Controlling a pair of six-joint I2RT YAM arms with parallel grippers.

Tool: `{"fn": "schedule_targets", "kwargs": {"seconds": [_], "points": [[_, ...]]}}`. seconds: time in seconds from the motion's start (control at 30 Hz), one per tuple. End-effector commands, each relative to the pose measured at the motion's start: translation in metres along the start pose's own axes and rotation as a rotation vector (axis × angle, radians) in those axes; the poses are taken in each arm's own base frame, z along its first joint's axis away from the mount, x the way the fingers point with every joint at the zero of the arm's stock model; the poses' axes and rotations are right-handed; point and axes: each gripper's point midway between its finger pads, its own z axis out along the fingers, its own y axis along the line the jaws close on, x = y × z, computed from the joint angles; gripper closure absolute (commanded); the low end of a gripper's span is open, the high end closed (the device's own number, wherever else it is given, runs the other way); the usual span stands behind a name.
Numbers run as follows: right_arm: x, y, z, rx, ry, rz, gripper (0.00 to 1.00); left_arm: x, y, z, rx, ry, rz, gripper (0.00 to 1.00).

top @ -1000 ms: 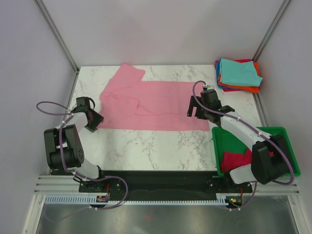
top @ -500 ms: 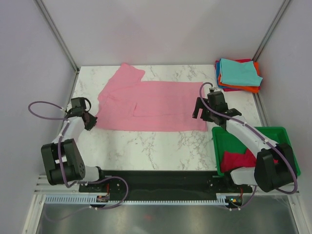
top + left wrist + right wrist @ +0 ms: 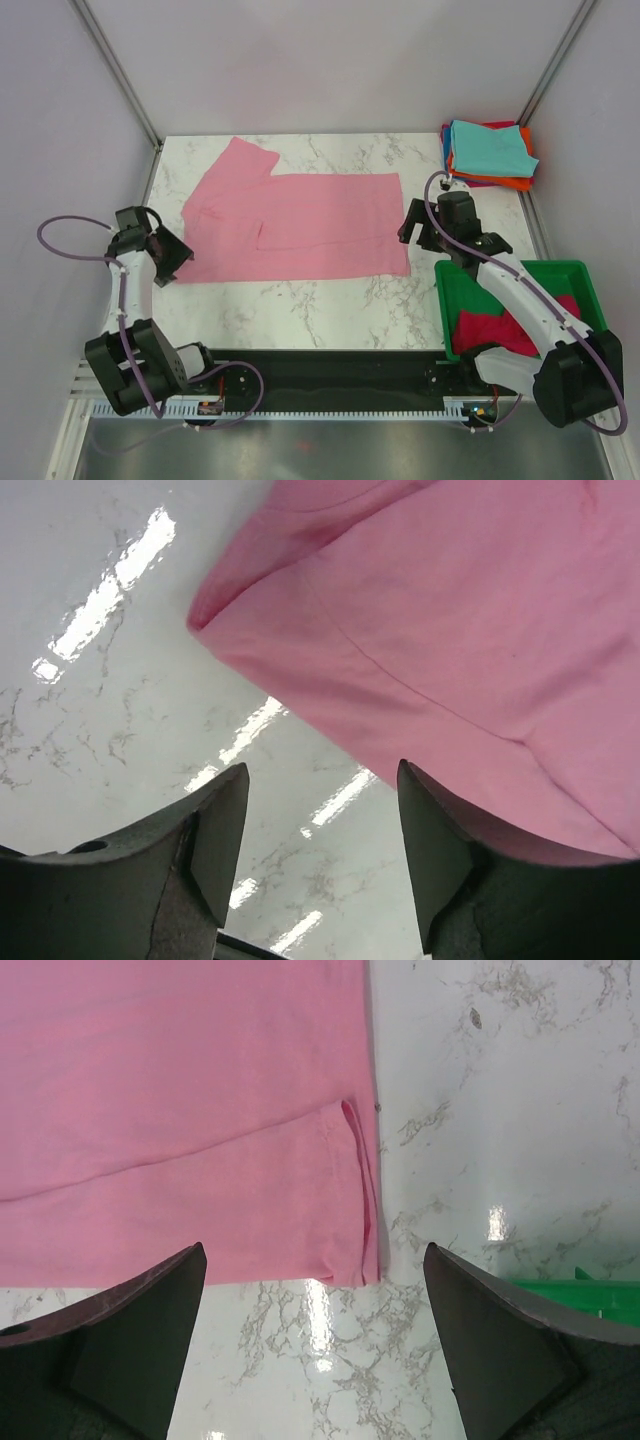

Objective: Fold and stack the t-shirts
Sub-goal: Fold the tshirt

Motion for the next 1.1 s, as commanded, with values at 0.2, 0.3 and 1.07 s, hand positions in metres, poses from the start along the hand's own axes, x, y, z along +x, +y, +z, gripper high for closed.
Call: {"fn": "schedule_targets", "kwargs": {"seconds": [0.2,0.3,1.07], "points": [[-0.023,0.040,0.018,-0.146,-0.013,-0.042,0.02,-0.122,-0.179,-0.074,0.513,-0.366,0.239,0.24],[-0.025,0.042,0.031,-0.127,0.011,-0.056,0.02,-0.152,-0.251,-0.042,0.549,-0.344,0.360,0.24],[0.029,0.079,0.071,-0.219,0.181,-0.136,0.02,-0.217,-0.367,0.211,0.777,-0.296,0.174,0.26]]}}
